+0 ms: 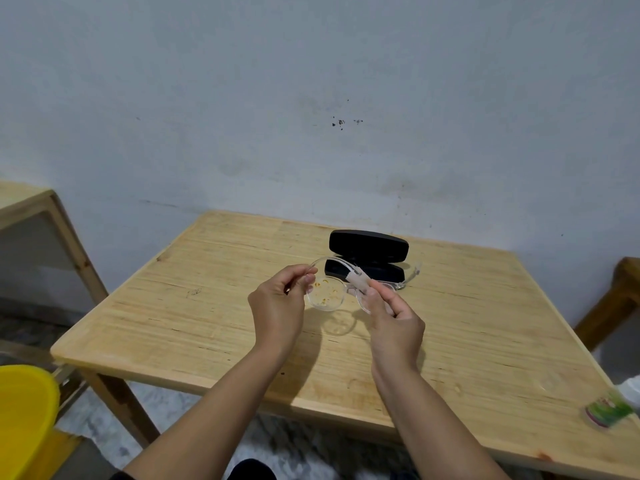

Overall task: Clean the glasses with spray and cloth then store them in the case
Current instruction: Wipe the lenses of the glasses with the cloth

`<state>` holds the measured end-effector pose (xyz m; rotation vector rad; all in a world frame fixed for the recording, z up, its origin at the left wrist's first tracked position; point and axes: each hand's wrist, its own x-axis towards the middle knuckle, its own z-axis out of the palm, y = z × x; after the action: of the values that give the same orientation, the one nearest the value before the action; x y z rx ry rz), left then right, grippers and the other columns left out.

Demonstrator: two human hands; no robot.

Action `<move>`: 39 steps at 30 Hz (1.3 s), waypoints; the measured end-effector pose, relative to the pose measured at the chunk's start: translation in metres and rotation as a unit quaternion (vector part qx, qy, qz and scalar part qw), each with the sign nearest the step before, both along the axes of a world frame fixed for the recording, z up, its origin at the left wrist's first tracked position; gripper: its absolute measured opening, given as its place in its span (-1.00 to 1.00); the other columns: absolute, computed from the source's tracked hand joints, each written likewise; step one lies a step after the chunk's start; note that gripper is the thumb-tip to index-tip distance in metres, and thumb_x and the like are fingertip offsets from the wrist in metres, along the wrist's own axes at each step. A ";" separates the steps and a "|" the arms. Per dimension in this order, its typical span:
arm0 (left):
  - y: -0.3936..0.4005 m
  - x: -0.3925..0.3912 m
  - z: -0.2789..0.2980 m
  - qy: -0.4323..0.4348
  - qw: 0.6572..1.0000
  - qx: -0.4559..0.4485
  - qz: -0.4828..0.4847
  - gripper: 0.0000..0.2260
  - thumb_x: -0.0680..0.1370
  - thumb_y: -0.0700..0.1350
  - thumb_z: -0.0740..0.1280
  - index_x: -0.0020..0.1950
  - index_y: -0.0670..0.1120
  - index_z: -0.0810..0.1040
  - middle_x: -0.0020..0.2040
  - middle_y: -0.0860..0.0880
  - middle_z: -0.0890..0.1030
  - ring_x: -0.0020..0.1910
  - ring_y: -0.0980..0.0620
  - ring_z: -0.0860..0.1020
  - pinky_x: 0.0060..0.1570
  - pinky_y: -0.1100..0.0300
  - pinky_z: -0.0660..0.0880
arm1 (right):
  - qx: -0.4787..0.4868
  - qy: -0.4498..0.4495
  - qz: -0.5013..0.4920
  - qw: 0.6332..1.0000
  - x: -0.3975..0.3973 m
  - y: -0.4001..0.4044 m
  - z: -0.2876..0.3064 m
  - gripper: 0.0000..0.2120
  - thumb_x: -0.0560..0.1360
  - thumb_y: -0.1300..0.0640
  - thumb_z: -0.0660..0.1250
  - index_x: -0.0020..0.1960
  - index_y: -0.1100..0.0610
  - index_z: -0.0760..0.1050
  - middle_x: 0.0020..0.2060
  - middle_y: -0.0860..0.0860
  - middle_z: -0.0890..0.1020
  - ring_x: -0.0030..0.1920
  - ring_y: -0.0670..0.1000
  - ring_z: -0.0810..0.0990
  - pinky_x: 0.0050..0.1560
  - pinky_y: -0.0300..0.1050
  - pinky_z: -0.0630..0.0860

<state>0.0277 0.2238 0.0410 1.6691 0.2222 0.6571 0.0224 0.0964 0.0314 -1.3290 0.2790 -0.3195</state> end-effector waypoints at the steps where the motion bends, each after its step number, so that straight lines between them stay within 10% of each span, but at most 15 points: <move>1: -0.001 0.000 0.000 -0.003 1.000 0.001 0.001 -0.88 0.46 -0.24 0.39 -0.13 -0.04 0.67 -0.23 0.15 0.66 -0.31 0.25 0.60 -0.23 0.51 0.45 | -0.009 -0.001 0.012 1.000 0.000 0.000 0.000 -0.84 0.48 0.16 0.37 -0.13 -0.10 0.62 -0.24 -0.13 0.67 -0.15 -0.23 0.60 -0.19 -0.39 0.44; 11: 0.015 0.002 0.004 0.011 0.999 0.027 0.017 -0.89 0.48 -0.23 0.38 -0.12 -0.04 0.66 -0.27 0.14 0.63 -0.33 0.36 0.57 -0.29 0.56 0.41 | -0.147 0.043 0.221 0.963 0.008 -0.021 0.000 -0.85 0.49 0.23 0.35 -0.15 0.05 0.67 -0.17 0.03 0.72 -0.05 -0.01 0.67 0.02 -0.08 0.58; 17: 0.028 0.004 0.005 0.026 0.998 0.051 0.032 -0.90 0.49 -0.19 0.37 -0.13 -0.02 0.65 -0.30 0.13 0.64 -0.33 0.33 0.58 -0.28 0.56 0.40 | -0.171 0.003 0.304 0.937 0.008 -0.025 -0.001 -0.86 0.49 0.31 0.33 -0.12 0.19 0.66 -0.15 0.08 0.73 -0.03 -0.01 0.68 0.01 -0.21 0.57; 24: 0.030 0.000 0.004 0.021 0.997 0.057 0.049 -0.85 0.49 -0.22 0.36 -0.18 0.02 0.63 -0.32 0.13 0.63 -0.34 0.36 0.56 -0.28 0.56 0.39 | -0.154 0.037 0.172 0.972 0.005 -0.019 -0.003 -0.83 0.48 0.24 0.35 -0.18 0.02 0.66 -0.20 -0.01 0.73 -0.12 -0.07 0.69 0.04 -0.05 0.59; 31: 0.010 -0.010 -0.005 -0.007 0.998 0.055 0.027 -0.80 0.48 -0.31 0.34 -0.20 -0.02 0.63 -0.34 0.12 0.62 -0.33 0.33 0.57 -0.26 0.55 0.41 | 0.066 0.048 -0.081 0.993 -0.002 0.008 0.002 -0.87 0.50 0.21 0.35 -0.08 0.01 0.62 -0.09 -0.06 0.67 -0.02 -0.08 0.65 -0.15 -0.39 0.47; 39: -0.002 -0.009 -0.005 -0.046 0.998 0.051 0.014 -0.83 0.47 -0.30 0.36 -0.16 -0.04 0.66 -0.30 0.14 0.64 -0.28 0.28 0.59 -0.21 0.52 0.44 | 0.033 0.001 -0.032 0.999 0.000 0.013 0.009 -0.84 0.51 0.20 0.34 0.02 0.01 0.62 -0.04 -0.03 0.66 -0.01 -0.14 0.62 -0.06 -0.37 0.49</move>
<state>0.0188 0.2222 0.0359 1.7316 0.1497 0.7754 0.0224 0.1092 0.0405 -1.2571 0.3322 -0.3606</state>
